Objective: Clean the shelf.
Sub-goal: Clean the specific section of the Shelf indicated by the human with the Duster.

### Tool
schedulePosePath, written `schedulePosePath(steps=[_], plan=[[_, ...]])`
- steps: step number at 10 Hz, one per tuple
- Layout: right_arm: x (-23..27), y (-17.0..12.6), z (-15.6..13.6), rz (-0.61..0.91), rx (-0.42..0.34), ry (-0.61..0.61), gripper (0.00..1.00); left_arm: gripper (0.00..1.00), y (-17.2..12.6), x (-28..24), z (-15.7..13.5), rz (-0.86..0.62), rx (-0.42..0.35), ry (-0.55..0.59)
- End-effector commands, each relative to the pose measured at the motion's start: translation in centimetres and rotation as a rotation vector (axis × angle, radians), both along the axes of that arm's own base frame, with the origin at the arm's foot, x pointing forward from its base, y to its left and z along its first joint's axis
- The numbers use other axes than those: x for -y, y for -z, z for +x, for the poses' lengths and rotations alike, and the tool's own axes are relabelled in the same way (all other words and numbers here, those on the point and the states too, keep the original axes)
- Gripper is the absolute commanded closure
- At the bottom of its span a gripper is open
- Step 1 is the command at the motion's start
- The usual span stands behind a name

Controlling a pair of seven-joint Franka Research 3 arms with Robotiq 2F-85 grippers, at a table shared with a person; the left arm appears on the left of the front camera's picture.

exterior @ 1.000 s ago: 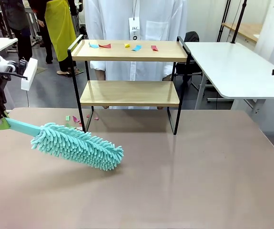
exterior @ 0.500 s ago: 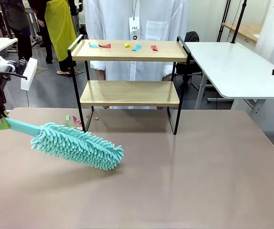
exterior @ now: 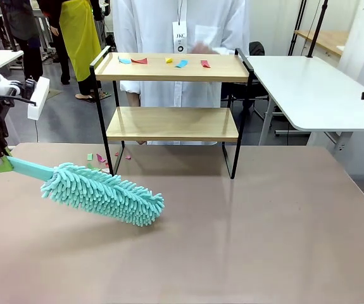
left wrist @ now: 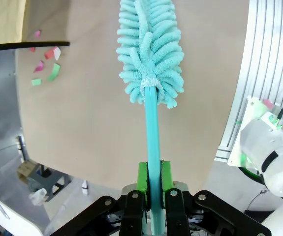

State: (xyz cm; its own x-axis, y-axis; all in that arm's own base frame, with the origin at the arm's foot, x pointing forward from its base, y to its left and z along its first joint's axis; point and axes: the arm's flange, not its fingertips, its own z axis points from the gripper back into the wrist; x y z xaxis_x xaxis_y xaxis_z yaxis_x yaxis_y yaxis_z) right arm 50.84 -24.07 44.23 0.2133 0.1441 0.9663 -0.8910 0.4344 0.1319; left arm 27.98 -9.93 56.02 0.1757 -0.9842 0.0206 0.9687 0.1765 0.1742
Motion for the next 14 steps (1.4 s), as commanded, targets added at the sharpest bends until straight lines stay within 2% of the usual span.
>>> schedulePosePath(steps=[1,14], plan=[[-0.09,-0.28,-0.02,-0.006,0.003,-0.002,0.0,0.87,-0.32,-0.34,-0.06,0.008,0.013,0.001],[-0.09,-0.28,-0.02,-0.006,0.003,-0.002,0.0,0.87,-0.32,-0.34,-0.06,0.008,0.013,0.001]])
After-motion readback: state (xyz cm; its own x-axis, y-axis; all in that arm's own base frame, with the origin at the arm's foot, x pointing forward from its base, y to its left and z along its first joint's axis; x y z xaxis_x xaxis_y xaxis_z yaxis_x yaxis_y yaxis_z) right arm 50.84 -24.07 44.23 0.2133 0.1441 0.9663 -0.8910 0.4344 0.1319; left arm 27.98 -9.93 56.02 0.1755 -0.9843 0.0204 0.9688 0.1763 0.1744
